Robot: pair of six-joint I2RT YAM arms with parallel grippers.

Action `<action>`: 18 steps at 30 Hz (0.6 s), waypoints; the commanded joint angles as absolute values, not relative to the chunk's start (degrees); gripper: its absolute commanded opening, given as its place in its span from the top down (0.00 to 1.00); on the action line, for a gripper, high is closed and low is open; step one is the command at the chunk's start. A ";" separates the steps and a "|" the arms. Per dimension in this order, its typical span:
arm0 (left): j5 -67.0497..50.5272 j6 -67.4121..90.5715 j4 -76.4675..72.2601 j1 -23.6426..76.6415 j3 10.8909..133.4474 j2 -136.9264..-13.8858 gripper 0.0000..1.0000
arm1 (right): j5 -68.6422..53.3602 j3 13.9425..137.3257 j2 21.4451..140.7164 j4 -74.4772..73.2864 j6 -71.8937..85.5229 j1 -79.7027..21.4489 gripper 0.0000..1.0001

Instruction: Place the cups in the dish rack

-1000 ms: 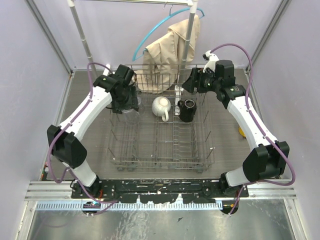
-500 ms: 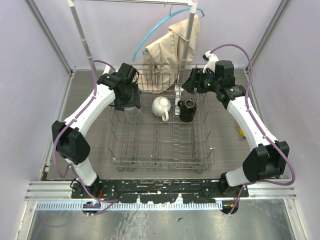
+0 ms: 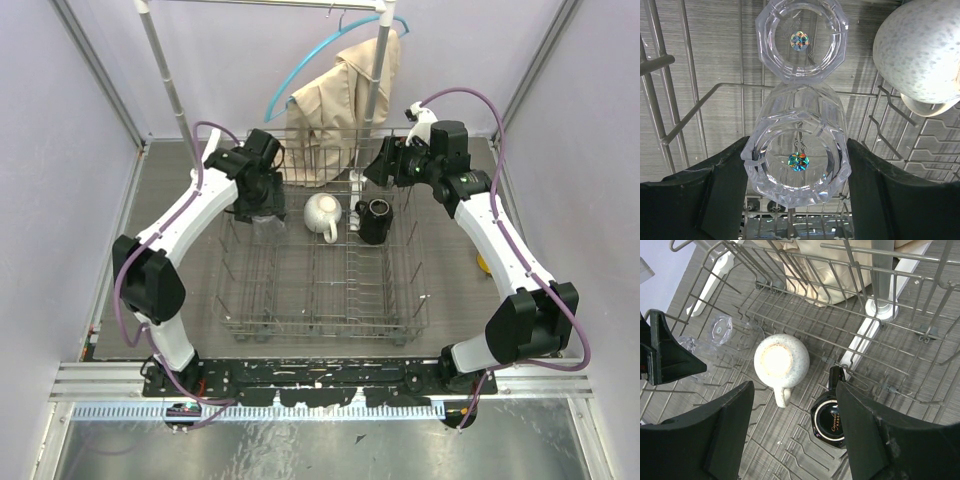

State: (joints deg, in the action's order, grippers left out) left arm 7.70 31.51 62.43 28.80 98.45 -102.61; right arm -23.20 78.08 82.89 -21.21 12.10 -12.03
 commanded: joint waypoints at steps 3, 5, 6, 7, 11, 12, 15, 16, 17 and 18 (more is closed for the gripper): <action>9.30 30.59 59.56 29.17 96.77 -103.30 1.00 | -24.08 78.34 82.27 -18.28 11.27 -12.15 0.28; 9.36 30.51 59.65 29.35 96.32 -103.47 1.00 | -24.15 78.31 82.27 -18.28 11.26 -12.17 0.28; 9.51 30.48 59.53 29.43 95.94 -103.47 1.00 | -24.17 78.37 82.27 -18.28 11.32 -12.16 0.28; 9.57 30.42 59.42 29.56 95.63 -103.45 1.00 | -24.17 78.36 82.27 -18.24 11.34 -12.21 0.28; 10.43 30.11 58.57 30.19 93.80 -103.42 1.00 | -24.30 78.38 82.27 -18.28 11.38 -12.16 0.28; 10.53 30.06 58.13 30.44 93.10 -103.33 1.00 | -24.41 78.36 82.27 -18.28 11.41 -12.20 0.28; 11.12 30.18 56.22 31.03 91.11 -103.16 1.00 | -24.43 78.24 82.13 -18.26 11.43 -12.18 0.28; 11.65 30.11 55.42 31.33 90.30 -103.07 1.00 | -24.43 78.20 82.11 -18.22 11.45 -12.17 0.28; 12.21 30.11 54.85 31.58 89.81 -103.03 1.00 | -24.41 78.10 82.09 -18.27 11.43 -12.18 0.28; 12.56 30.21 54.57 31.78 89.60 -103.11 1.00 | -24.43 78.01 82.02 -18.24 11.43 -12.17 0.28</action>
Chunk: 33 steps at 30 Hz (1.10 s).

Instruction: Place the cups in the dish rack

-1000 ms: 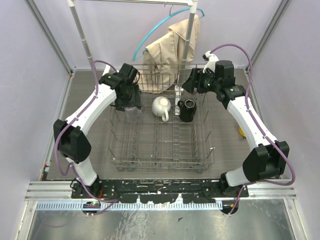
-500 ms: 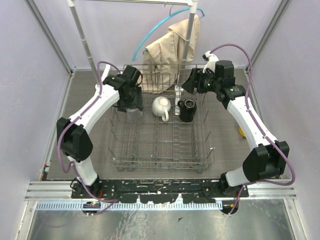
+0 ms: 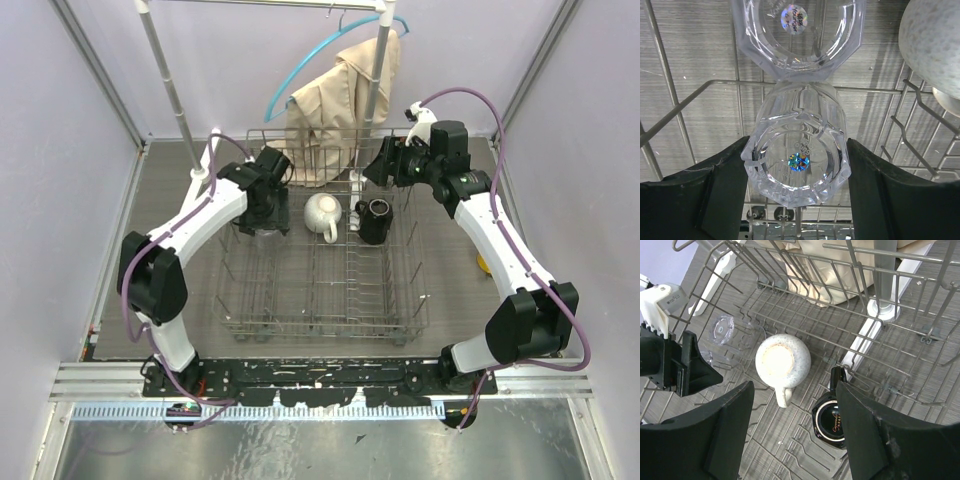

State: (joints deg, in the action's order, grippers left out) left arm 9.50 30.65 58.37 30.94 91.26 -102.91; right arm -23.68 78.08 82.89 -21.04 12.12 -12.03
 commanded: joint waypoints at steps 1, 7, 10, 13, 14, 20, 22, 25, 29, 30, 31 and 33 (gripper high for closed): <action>12.87 30.23 54.32 31.92 89.41 -103.19 1.00 | -24.43 77.95 82.00 -18.25 11.47 -12.16 0.28; 14.53 30.29 52.97 32.34 88.30 -104.12 1.00 | -24.45 77.33 81.80 -18.02 11.48 -12.15 0.28; 15.24 30.43 53.14 32.50 87.95 -104.53 1.00 | -24.51 77.25 81.83 -18.02 11.43 -12.18 0.28; 16.37 30.28 53.33 32.58 87.12 -104.69 1.00 | -24.52 77.39 81.85 -18.01 11.43 -12.16 0.28; 16.55 30.24 52.95 32.60 86.56 -104.60 1.00 | -24.52 77.28 81.83 -17.99 11.43 -12.13 0.28; 17.84 30.34 47.53 33.34 81.32 -102.41 1.00 | -24.61 77.16 81.96 -18.00 11.52 -12.20 0.28; 18.11 30.41 45.96 33.44 81.07 -102.59 1.00 | -24.70 77.09 82.04 -18.02 11.53 -12.14 0.28; 18.62 30.48 46.45 33.65 81.08 -103.14 1.00 | -24.87 77.28 82.16 -18.02 11.65 -12.17 0.28; 18.87 31.07 46.76 33.96 80.92 -102.99 0.87 | -24.93 77.50 82.35 -18.02 11.69 -12.16 0.28; 18.88 31.03 46.76 34.07 80.94 -102.88 0.82 | -25.00 77.51 82.43 -18.02 11.69 -12.21 0.28; 19.14 30.95 46.80 34.09 80.92 -102.63 0.77 | -25.09 77.56 82.55 -18.09 11.72 -12.24 0.28; 19.46 30.96 46.89 34.11 80.88 -102.15 0.64 | -25.14 77.66 82.66 -18.15 11.82 -12.22 0.28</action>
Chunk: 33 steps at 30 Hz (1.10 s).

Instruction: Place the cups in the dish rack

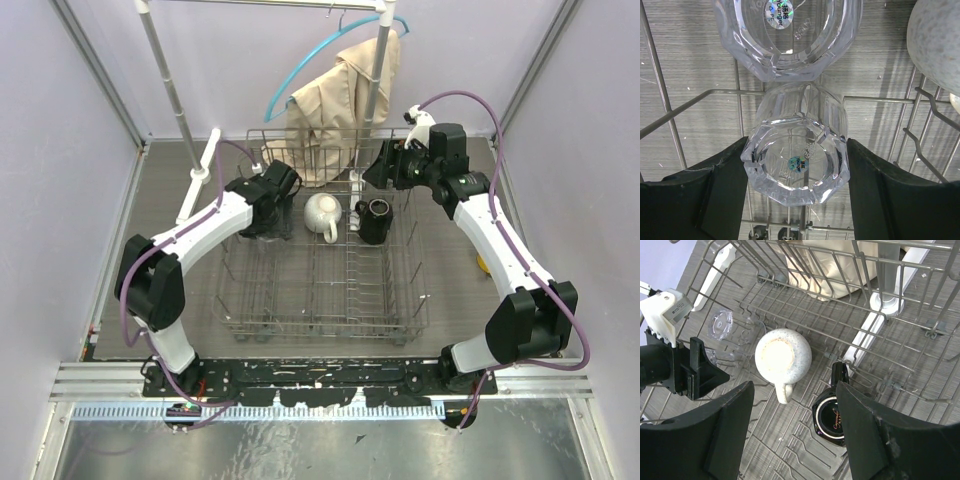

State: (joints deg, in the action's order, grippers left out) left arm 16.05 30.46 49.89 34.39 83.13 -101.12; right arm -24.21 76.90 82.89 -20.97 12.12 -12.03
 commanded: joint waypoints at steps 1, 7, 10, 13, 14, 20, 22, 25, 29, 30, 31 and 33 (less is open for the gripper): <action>19.72 30.94 46.99 34.10 80.99 -101.83 0.60 | -25.09 77.77 82.77 -18.23 11.78 -12.19 0.28; 20.59 30.77 49.25 34.10 81.72 -100.63 0.35 | -25.22 78.46 83.29 -18.84 11.86 -12.16 0.28; 21.48 30.68 50.14 34.10 81.72 -99.71 0.30 | -25.20 78.63 83.55 -19.02 12.03 -12.16 0.28; 22.22 30.50 50.90 34.10 81.81 -99.03 0.27 | -25.07 78.60 83.58 -19.23 12.33 -12.19 0.28; 22.26 30.45 50.92 34.10 81.76 -98.76 0.25 | -25.05 78.72 83.58 -19.39 12.31 -12.18 0.28; 20.35 29.30 48.64 34.10 80.79 -97.52 0.06 | -24.87 78.93 83.51 -20.27 12.78 -12.13 0.28; 19.80 29.10 48.10 34.10 80.73 -97.30 0.05 | -24.35 78.85 83.35 -20.61 12.99 -12.14 0.27; 19.68 28.92 47.50 34.10 80.20 -96.06 0.04 | -21.52 78.68 82.60 -22.10 13.33 -12.14 0.26; 20.27 28.73 47.51 33.59 79.09 -92.49 0.02 | -15.94 79.40 82.27 -26.46 12.63 -12.15 0.22; 20.19 28.93 47.51 33.27 78.77 -91.40 0.02 | -14.57 79.59 82.20 -27.53 12.39 -12.00 0.22; 20.06 29.12 46.79 32.77 78.48 -90.42 0.01 | -13.61 79.50 81.99 -28.22 12.29 -11.73 0.21; 18.94 29.26 46.10 31.43 78.10 -88.23 0.02 | -11.72 78.94 81.16 -29.08 12.61 -10.71 0.21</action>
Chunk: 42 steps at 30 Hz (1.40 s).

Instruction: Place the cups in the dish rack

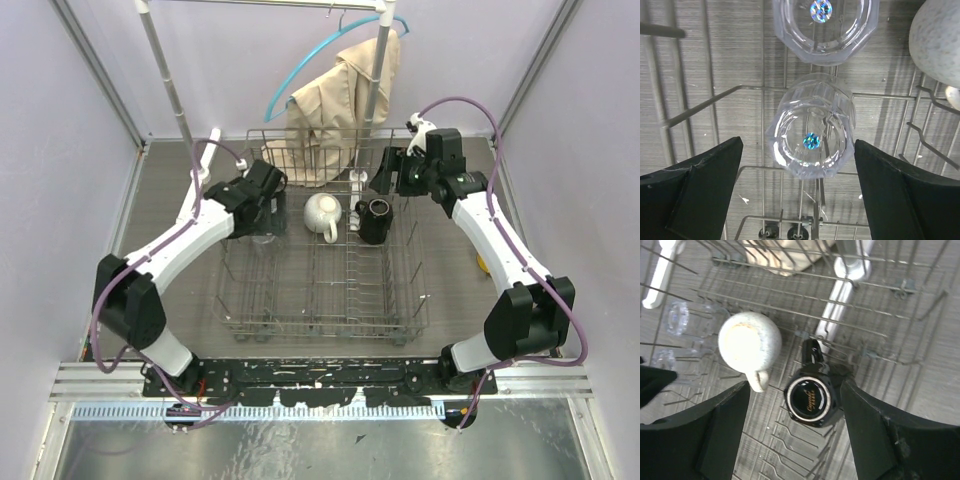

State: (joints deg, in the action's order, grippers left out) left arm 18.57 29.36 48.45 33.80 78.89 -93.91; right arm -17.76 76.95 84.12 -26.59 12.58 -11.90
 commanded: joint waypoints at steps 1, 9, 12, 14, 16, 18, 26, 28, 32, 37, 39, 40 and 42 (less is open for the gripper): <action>18.50 29.15 46.25 30.79 78.04 -87.31 0.02 | -10.31 78.91 80.80 -29.69 12.98 -10.04 0.21; 11.44 27.17 48.20 27.85 80.70 -81.34 0.02 | -0.83 79.03 80.79 -37.66 18.28 1.93 0.27; 10.83 26.20 49.01 27.81 81.75 -80.03 0.02 | 1.40 77.52 81.34 -38.25 18.72 5.52 0.35; 10.79 25.38 48.94 27.77 82.05 -79.13 0.02 | 2.03 76.92 82.33 -38.64 19.01 7.61 0.37; 10.57 24.77 49.32 27.49 82.53 -78.66 0.02 | 2.40 76.65 83.60 -39.27 19.15 9.97 0.37; 9.91 24.53 50.24 27.09 83.42 -78.44 0.02 | 3.39 76.29 84.64 -39.50 18.65 12.19 0.37; -1.35 26.68 49.61 26.18 85.30 -77.71 0.02 | 8.99 77.64 90.67 -41.80 16.91 17.41 0.37; -6.31 27.43 47.64 25.46 83.95 -77.00 0.02 | 9.99 78.49 92.28 -42.77 16.37 18.30 0.38; -17.58 30.29 41.58 23.16 81.39 -76.15 0.02 | 10.59 79.02 95.02 -43.80 15.67 18.82 0.39; -25.43 31.08 37.55 20.92 79.47 -75.41 0.02 | 11.96 78.11 97.02 -43.84 14.71 18.81 0.39; -27.56 31.19 37.00 20.10 79.33 -75.48 0.02 | 11.96 77.50 97.72 -43.48 14.48 18.84 0.39; -28.54 31.23 36.60 19.50 79.10 -75.42 0.02 | 11.95 77.18 98.07 -43.13 14.36 18.81 0.39; -29.98 31.66 35.01 18.90 78.27 -75.14 0.02 | 11.98 76.59 98.87 -42.43 14.21 18.85 0.40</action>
